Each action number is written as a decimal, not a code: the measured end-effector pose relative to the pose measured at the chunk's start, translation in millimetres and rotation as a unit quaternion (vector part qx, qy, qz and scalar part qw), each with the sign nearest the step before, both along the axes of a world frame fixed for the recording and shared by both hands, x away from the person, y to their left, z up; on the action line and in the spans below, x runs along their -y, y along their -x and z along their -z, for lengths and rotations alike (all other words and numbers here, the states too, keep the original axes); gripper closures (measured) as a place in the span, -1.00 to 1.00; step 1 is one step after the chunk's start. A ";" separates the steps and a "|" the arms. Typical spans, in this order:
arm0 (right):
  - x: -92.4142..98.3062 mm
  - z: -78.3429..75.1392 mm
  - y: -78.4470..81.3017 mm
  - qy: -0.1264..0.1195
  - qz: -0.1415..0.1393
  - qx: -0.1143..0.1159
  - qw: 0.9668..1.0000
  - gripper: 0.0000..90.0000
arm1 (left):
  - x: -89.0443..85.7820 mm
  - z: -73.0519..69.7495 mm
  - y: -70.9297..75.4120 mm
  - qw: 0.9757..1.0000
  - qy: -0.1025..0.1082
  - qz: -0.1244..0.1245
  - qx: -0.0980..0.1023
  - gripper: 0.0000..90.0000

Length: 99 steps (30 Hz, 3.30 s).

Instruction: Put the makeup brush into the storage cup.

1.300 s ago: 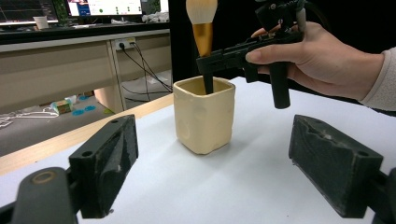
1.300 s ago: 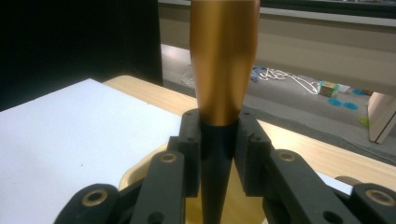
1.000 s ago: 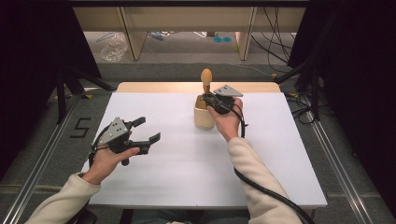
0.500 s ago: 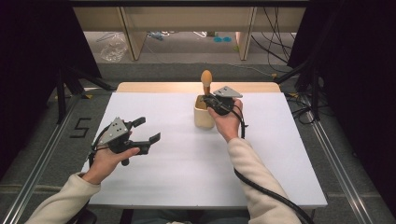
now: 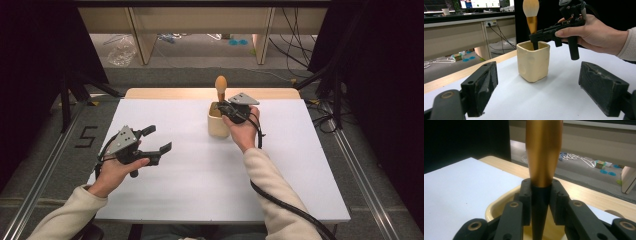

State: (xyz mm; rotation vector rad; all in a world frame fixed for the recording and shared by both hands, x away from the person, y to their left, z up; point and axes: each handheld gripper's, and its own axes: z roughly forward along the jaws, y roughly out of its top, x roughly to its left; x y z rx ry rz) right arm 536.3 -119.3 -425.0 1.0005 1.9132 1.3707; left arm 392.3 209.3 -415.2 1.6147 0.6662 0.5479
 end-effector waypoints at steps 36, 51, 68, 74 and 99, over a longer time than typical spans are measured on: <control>0.4 3.7 -0.1 0.003 0.004 -0.001 1.000 0.67 | 0.9 0.9 -0.3 1.000 -0.001 0.002 0.000 -0.65; 0.3 4.5 -0.8 0.006 0.001 0.003 1.000 0.67 | 1.6 1.2 -0.3 1.000 0.000 0.001 -0.001 -0.65; -0.6 -5.4 -0.9 -0.044 -0.022 -0.013 0.999 -0.59 | 1.5 1.1 -0.3 1.000 -0.001 0.001 -0.002 -0.65; 0.8 -8.9 3.5 -0.033 -0.003 0.012 0.999 -0.64 | -0.4 0.3 -1.3 1.000 -0.006 0.001 0.003 -0.65; 34.6 -34.7 46.8 -0.029 -0.035 0.049 0.998 -0.65 | -4.9 -3.5 0.0 1.000 0.005 -0.012 0.003 -0.66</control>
